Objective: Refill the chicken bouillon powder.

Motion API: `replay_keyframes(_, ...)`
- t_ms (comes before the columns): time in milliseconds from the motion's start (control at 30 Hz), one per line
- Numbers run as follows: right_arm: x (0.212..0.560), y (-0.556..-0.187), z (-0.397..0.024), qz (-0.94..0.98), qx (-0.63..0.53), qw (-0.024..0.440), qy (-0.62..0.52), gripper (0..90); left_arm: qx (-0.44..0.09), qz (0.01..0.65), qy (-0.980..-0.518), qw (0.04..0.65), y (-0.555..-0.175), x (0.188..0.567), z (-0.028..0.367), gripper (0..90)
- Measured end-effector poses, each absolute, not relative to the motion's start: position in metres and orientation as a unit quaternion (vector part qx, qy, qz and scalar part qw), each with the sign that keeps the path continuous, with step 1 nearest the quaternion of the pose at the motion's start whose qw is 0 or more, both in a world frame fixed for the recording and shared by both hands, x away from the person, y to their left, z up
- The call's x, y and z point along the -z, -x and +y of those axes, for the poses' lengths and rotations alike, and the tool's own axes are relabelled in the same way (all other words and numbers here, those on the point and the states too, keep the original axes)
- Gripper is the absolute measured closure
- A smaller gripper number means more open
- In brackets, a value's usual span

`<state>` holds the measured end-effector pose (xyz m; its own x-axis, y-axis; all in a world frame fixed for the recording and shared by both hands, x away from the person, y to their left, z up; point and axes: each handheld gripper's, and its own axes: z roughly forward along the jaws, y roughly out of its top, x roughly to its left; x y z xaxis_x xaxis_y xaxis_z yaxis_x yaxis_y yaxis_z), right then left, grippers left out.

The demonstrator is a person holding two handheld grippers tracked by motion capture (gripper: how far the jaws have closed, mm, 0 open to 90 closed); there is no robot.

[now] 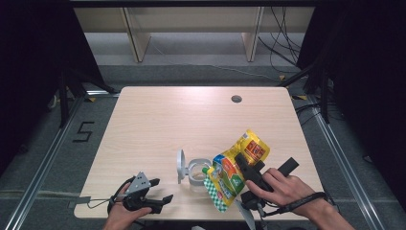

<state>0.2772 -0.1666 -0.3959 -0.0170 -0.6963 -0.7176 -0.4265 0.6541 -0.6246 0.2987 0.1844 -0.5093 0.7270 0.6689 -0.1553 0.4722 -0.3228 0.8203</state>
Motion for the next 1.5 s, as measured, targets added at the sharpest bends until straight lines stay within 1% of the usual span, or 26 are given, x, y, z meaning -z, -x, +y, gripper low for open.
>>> replay_keyframes(100, 0.396, -0.275, -0.167, 0.701, 0.119, 0.579, 0.399, 50.6, -0.113, 0.345, -0.812, 0.458, -0.300, 0.508, 0.186, 20.6)
replay_keyframes(300, 0.397, -0.274, -0.166, 0.709, 0.116, 0.575, 0.392, 50.6, -0.111, 0.347, -0.809, 0.461, -0.299, 0.509, 0.185, 20.6)
replay_keyframes(333, 0.397, -0.274, -0.166, 0.709, 0.116, 0.575, 0.392, 50.6, -0.106, 0.355, -0.807, 0.460, -0.299, 0.509, 0.184, 20.6)
replay_keyframes(400, 0.396, -0.276, -0.165, 0.706, 0.116, 0.575, 0.398, 50.6, -0.110, 0.347, -0.810, 0.459, -0.299, 0.509, 0.185, 20.6)
replay_keyframes(433, 0.396, -0.277, -0.165, 0.705, 0.118, 0.575, 0.398, 50.6, -0.105, 0.354, -0.806, 0.463, -0.299, 0.509, 0.184, 20.6)
replay_keyframes(500, 0.397, -0.278, -0.164, 0.704, 0.117, 0.574, 0.402, 50.6, -0.114, 0.344, -0.812, 0.457, -0.300, 0.508, 0.186, 20.6)
replay_keyframes(700, 0.397, -0.280, -0.163, 0.705, 0.116, 0.572, 0.402, 50.7, -0.115, 0.344, -0.812, 0.457, -0.300, 0.508, 0.186, 20.5)
replay_keyframes(733, 0.396, -0.279, -0.163, 0.705, 0.119, 0.572, 0.402, 50.7, -0.107, 0.356, -0.804, 0.464, -0.298, 0.509, 0.184, 20.5)
replay_keyframes(767, 0.395, -0.278, -0.163, 0.703, 0.120, 0.574, 0.403, 50.7, -0.114, 0.346, -0.811, 0.458, -0.298, 0.508, 0.185, 20.5)
replay_keyframes(833, 0.394, -0.278, -0.163, 0.696, 0.124, 0.576, 0.410, 50.7, -0.109, 0.355, -0.802, 0.468, -0.298, 0.509, 0.184, 20.4)
replay_keyframes(867, 0.393, -0.278, -0.162, 0.693, 0.126, 0.574, 0.418, 50.7, -0.114, 0.354, -0.803, 0.466, -0.298, 0.509, 0.184, 20.4)
replay_keyframes(900, 0.393, -0.278, -0.163, 0.696, 0.127, 0.575, 0.412, 50.7, -0.115, 0.342, -0.813, 0.457, -0.300, 0.508, 0.186, 20.3)
replay_keyframes(933, 0.393, -0.278, -0.163, 0.696, 0.127, 0.575, 0.412, 50.7, -0.109, 0.353, -0.806, 0.462, -0.299, 0.509, 0.184, 20.3)
replay_keyframes(1000, 0.393, -0.278, -0.163, 0.694, 0.129, 0.574, 0.415, 50.7, -0.118, 0.344, -0.811, 0.458, -0.299, 0.508, 0.185, 20.2)
replay_keyframes(1033, 0.392, -0.279, -0.162, 0.690, 0.130, 0.573, 0.423, 50.7, -0.108, 0.353, -0.807, 0.461, -0.299, 0.508, 0.185, 20.1)
replay_keyframes(1067, 0.392, -0.279, -0.162, 0.690, 0.130, 0.573, 0.423, 50.7, -0.108, 0.352, -0.807, 0.461, -0.299, 0.508, 0.184, 20.1)
replay_keyframes(1133, 0.393, -0.278, -0.163, 0.692, 0.130, 0.574, 0.417, 50.7, -0.118, 0.342, -0.812, 0.457, -0.299, 0.508, 0.185, 20.1)
replay_keyframes(1200, 0.390, -0.278, -0.163, 0.685, 0.137, 0.578, 0.422, 50.7, -0.117, 0.344, -0.811, 0.458, -0.299, 0.508, 0.185, 20.1)
replay_keyframes(1233, 0.391, -0.278, -0.162, 0.684, 0.139, 0.578, 0.424, 50.8, -0.107, 0.354, -0.807, 0.460, -0.299, 0.509, 0.184, 20.0)
replay_keyframes(1333, 0.391, -0.277, -0.162, 0.684, 0.138, 0.576, 0.426, 50.9, -0.115, 0.344, -0.812, 0.458, -0.299, 0.509, 0.184, 20.0)
replay_keyframes(1433, 0.387, -0.277, -0.161, 0.677, 0.146, 0.582, 0.427, 51.0, -0.110, 0.356, -0.804, 0.464, -0.298, 0.509, 0.183, 20.1)
replay_keyframes(1500, 0.391, -0.277, -0.161, 0.681, 0.141, 0.579, 0.425, 51.0, -0.116, 0.344, -0.812, 0.457, -0.299, 0.509, 0.185, 20.0)
